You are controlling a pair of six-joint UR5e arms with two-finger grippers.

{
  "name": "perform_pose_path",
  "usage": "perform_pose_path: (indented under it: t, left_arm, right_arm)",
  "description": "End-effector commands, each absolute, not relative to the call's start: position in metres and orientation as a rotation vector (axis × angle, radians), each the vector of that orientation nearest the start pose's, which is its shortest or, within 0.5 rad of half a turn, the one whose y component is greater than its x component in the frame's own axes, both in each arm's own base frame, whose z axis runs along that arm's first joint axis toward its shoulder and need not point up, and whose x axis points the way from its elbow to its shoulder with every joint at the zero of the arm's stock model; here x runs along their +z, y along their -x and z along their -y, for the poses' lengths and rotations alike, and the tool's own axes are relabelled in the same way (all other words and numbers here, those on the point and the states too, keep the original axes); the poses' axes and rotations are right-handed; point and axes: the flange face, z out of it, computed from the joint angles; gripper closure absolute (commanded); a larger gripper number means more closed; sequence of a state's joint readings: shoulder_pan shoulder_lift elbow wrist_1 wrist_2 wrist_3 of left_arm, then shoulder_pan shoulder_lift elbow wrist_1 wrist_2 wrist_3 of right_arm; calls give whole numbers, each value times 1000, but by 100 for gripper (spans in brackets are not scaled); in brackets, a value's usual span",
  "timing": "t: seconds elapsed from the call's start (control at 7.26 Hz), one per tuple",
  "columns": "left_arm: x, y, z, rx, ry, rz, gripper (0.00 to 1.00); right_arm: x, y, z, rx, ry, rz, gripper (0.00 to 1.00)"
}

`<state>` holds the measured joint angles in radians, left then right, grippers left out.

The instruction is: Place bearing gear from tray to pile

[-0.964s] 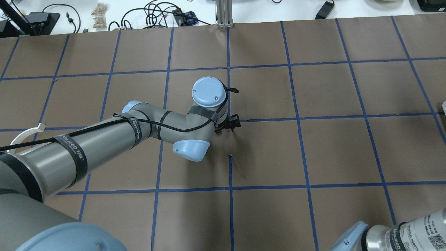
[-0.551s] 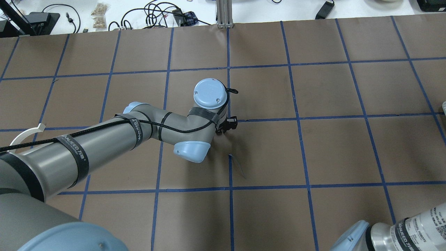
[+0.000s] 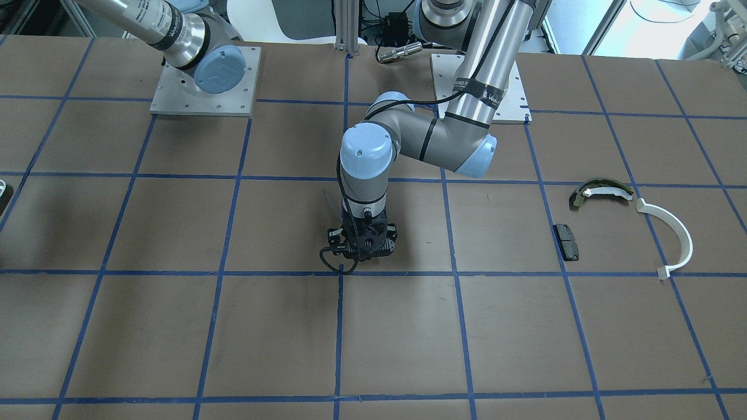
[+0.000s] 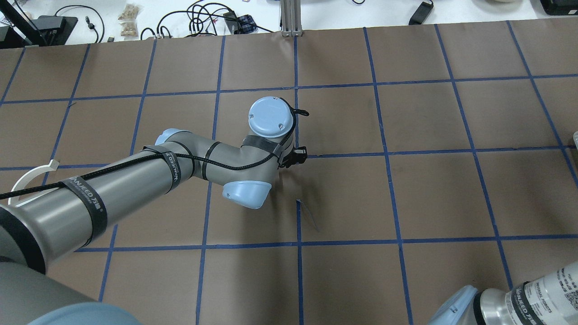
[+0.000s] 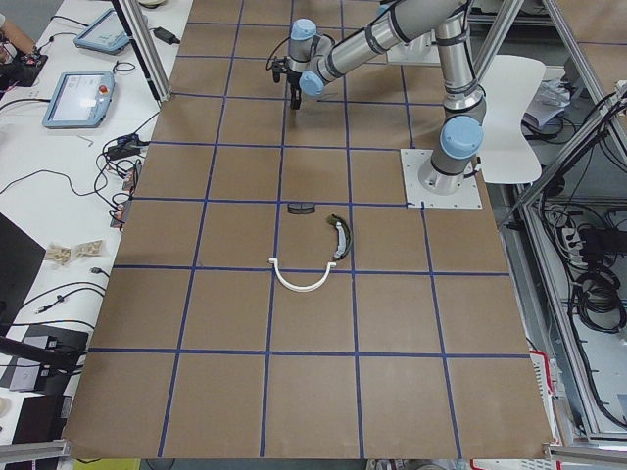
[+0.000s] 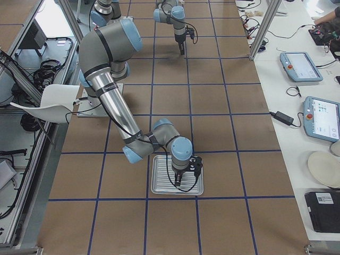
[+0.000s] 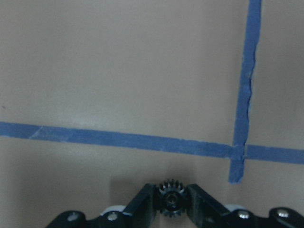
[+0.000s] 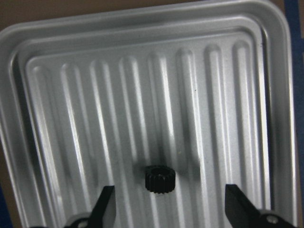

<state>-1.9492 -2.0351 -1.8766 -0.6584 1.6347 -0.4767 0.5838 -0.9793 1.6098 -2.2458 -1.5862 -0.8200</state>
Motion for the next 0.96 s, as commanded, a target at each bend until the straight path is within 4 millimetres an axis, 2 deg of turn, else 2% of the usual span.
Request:
perform_pose_path:
  t: [0.0,0.14,0.41,0.55,0.69,0.83]
  left_arm:
    - [199,290,515,-240,217,-3091,100]
    - [196,226,540,-153,300,-3039,100]
    - [205,142,557,-7,302,-3023,100]
    - [200,93,559,90,249,-3022,100]
    - [206,40,562,138,175,-3029,100]
    - [207,-8,558,170,31,-3046,100]
  right_arm:
    - [181,478,474,-18,-278,-3171,22]
    - [180,478,474,-20,-278,-3170,31]
    - [183,478,478,-30,-269,-3176,34]
    - [181,477,478,-26,-271,-3172,37]
    - [182,477,477,-24,-269,-3173,43]
    - [180,476,478,-19,-266,-3168,48]
